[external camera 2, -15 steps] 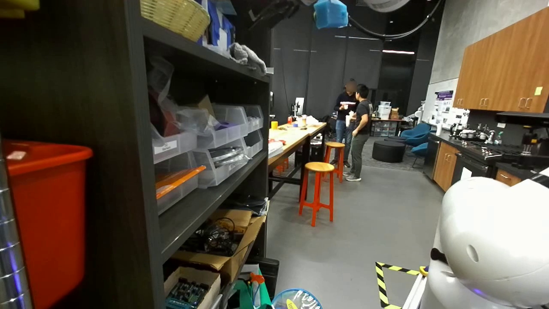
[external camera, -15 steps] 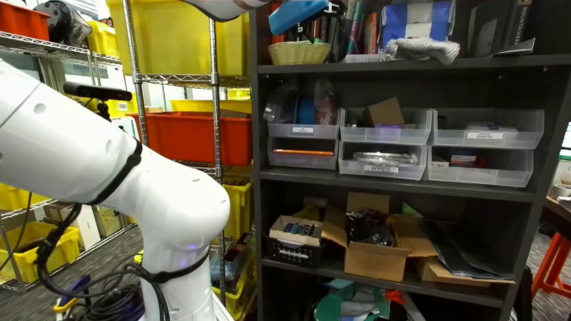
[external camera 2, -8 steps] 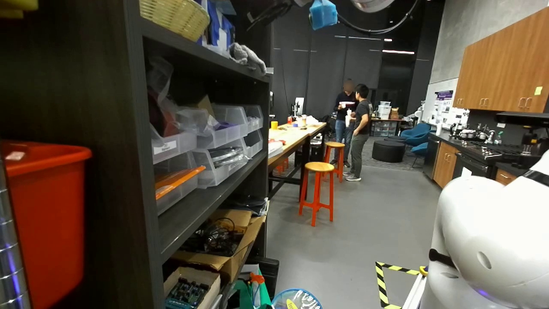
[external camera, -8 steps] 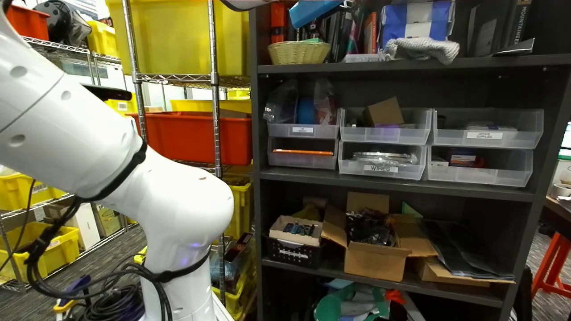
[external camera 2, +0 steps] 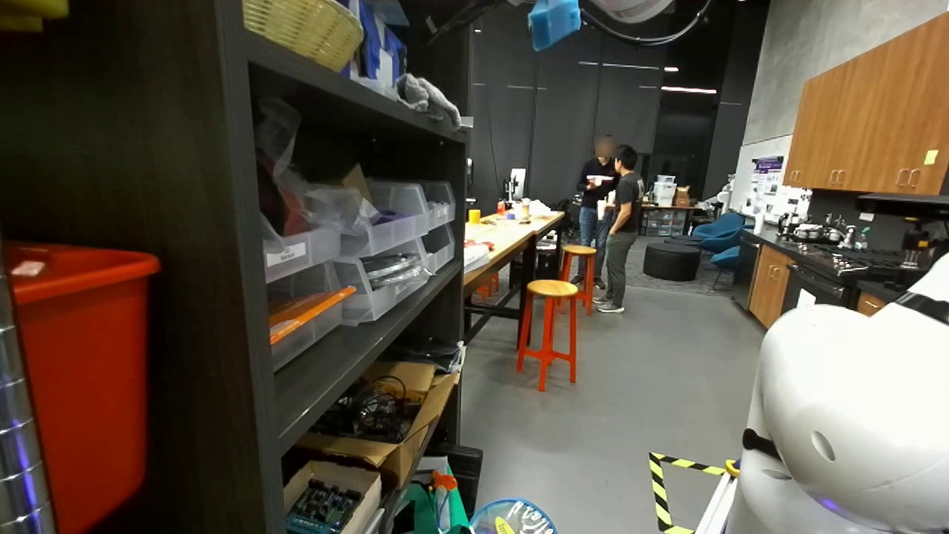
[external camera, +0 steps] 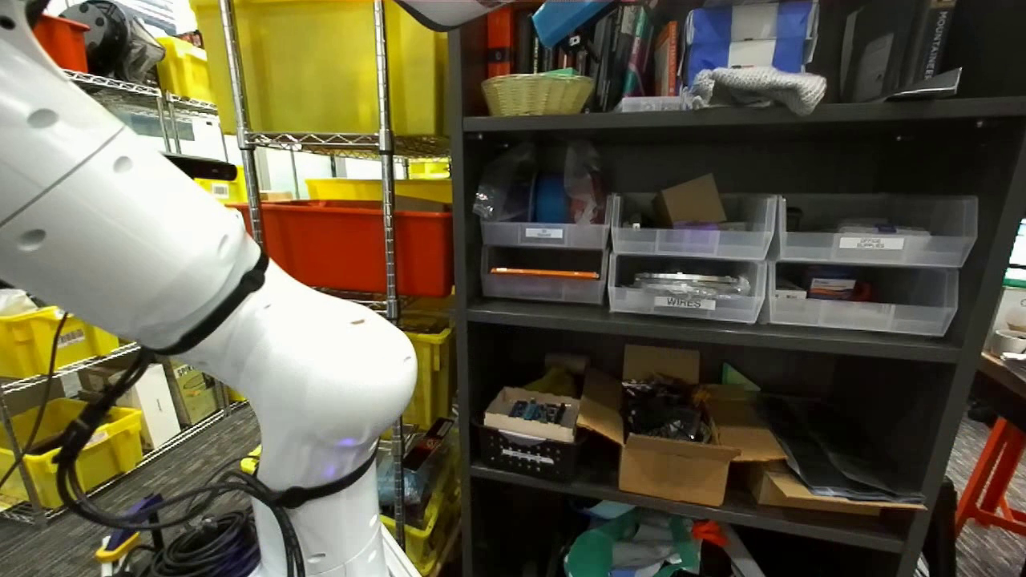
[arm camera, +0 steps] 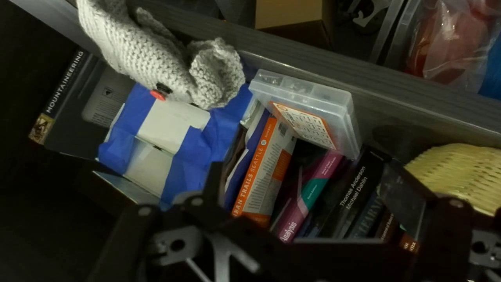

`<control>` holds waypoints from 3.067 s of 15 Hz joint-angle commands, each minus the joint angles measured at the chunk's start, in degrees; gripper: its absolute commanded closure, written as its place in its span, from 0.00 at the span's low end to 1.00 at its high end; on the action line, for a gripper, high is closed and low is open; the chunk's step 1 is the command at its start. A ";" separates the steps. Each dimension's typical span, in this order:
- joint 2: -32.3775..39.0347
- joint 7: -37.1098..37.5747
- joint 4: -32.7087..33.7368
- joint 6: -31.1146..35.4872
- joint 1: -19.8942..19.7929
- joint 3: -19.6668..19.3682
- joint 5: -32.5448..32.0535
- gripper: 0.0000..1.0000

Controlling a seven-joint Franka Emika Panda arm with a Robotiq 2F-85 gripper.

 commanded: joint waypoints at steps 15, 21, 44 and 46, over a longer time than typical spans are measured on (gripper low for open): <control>6.94 -6.35 13.39 -22.82 7.78 -4.22 4.80 0.00; 10.94 -8.89 18.66 -28.36 6.77 -3.86 8.38 0.00; 12.92 -26.04 26.03 -36.99 11.06 1.16 19.38 0.00; 13.87 -26.69 27.11 -37.48 10.85 1.87 19.79 0.00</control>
